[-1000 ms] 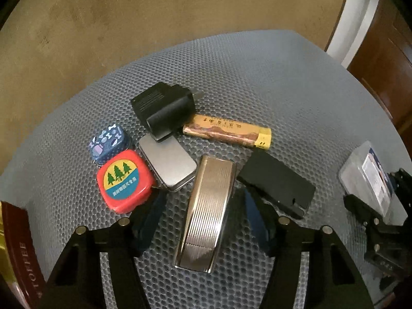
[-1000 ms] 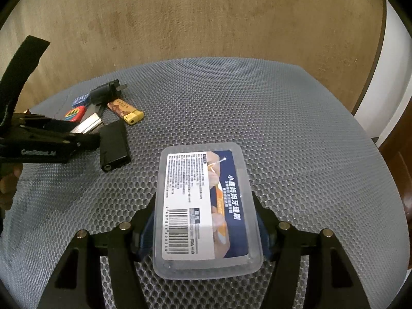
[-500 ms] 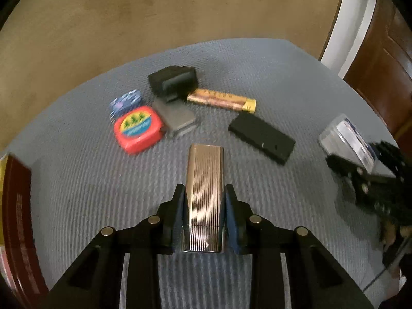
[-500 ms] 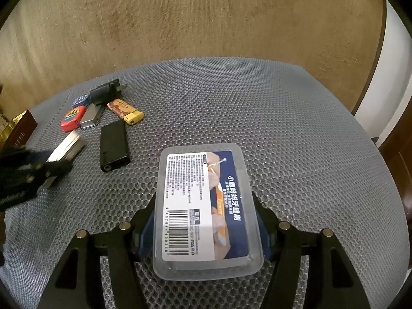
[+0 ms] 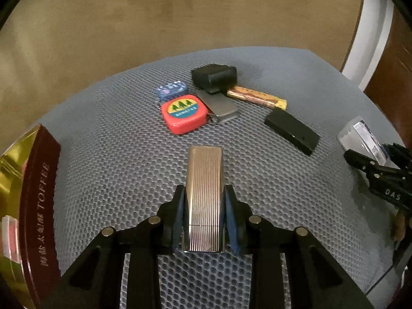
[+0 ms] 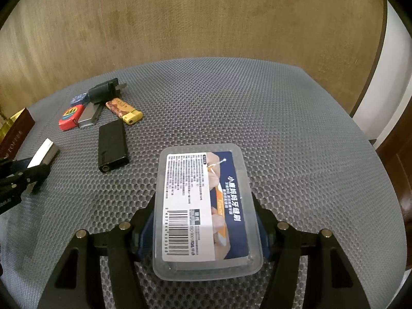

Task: Organize rigid objects
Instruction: 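Carry the silver ribbed case into the gold tin and open the left tool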

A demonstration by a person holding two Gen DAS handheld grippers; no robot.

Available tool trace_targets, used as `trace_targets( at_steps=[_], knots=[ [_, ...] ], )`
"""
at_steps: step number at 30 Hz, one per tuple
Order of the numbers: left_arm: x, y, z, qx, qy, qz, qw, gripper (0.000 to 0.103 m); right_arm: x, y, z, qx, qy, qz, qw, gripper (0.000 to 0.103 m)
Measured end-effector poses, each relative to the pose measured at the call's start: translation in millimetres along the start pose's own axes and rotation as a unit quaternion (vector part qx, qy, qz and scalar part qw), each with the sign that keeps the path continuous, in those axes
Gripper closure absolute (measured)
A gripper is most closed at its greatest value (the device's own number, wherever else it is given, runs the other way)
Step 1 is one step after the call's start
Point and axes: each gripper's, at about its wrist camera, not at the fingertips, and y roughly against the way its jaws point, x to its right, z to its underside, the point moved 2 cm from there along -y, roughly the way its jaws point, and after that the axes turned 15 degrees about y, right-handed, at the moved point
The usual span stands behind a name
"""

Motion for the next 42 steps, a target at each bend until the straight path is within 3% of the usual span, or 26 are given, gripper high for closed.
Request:
trace_targets(
  at_steps=[8,25,33,42],
  knots=[
    [-9,15,-7,0.010,0.009,-0.004,0.9999,0.077,1,-17,-21,-0.003,-0.003,0.016,1.000,0.039],
    [-40,67,-32,0.055,0.041,-0.010,0.9976,0.077,0,-13,-18,-0.001,-0.002,0.019,1.000,0.039],
    [-86,95,-54,0.088,0.069,-0.051,0.9924,0.077,1,-14,-19,0.001,-0.002,0.021,1.000,0.039],
    [-161,109,-65,0.094,0.122,-0.112,0.9817,0.077,1,-14,-18,0.003,-0.001,0.022,1.000,0.039]
  ],
)
